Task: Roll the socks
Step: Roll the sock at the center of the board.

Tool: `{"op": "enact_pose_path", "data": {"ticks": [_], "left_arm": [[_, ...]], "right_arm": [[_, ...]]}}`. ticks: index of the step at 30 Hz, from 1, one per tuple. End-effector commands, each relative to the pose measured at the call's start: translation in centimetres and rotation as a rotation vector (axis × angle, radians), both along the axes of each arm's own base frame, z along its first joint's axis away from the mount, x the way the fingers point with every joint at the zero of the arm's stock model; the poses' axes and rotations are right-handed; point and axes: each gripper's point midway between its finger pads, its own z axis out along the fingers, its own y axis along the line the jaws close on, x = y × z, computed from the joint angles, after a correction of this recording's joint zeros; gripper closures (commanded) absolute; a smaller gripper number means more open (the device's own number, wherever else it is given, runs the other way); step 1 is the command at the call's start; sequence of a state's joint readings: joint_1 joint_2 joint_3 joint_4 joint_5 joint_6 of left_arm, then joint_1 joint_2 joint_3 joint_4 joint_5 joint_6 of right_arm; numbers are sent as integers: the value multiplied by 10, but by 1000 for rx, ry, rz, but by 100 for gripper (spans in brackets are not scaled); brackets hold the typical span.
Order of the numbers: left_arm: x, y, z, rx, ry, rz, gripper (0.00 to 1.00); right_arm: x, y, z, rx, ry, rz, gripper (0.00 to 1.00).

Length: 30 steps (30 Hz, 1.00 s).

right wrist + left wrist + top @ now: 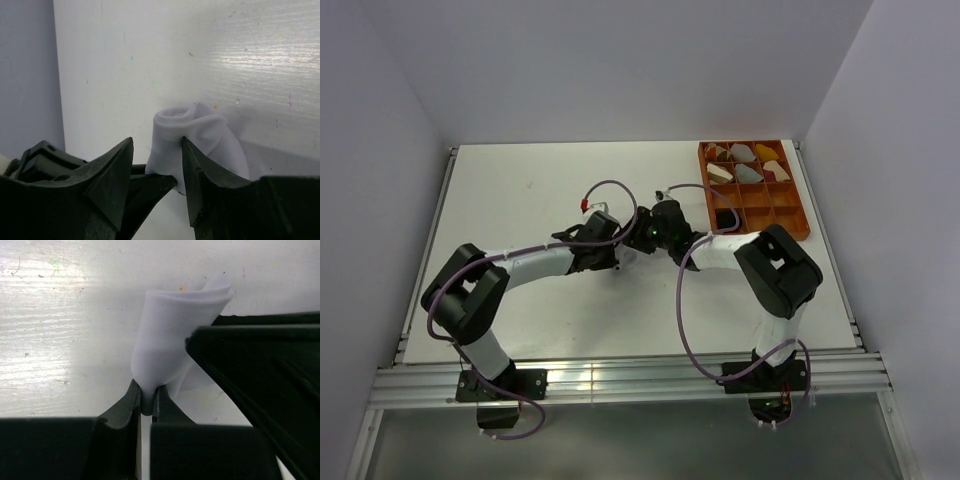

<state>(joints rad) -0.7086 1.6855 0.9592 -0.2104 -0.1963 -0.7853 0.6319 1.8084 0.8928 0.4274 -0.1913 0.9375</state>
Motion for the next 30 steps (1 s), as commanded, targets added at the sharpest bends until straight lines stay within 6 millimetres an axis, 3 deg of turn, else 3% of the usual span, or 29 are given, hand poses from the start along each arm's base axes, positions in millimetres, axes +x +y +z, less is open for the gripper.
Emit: {"op": "enact_pose_path", "data": {"ticks": [1,4,8,13,15,17,25,30], "left_arm": [[-14,17,-22,143,51,-14,99],[-15,14,-22,152,45,-20,99],[-16,12,-21,137,38,-18,95],[-19,7,-17,103,35,-36,53],[-18,6,-12,72,19,-33,41],[-20,2,-8,23,22,-39,36],[-14,3,14,-244,11,-22,36],[-16,-12,30,-376,-7,-74,36]], "right_arm": [[4,4,-13,-33,30,-17,49],[0,0,-31,-67,65,-23,55],[-6,-8,-44,-74,74,-31,78],[-16,-20,-59,-97,57,3,99],[-21,-24,-66,-94,62,12,100],[-21,-26,-66,-74,53,18,100],[-24,-31,-72,-73,24,42,100],[-25,-33,-75,-50,22,35,100]]}}
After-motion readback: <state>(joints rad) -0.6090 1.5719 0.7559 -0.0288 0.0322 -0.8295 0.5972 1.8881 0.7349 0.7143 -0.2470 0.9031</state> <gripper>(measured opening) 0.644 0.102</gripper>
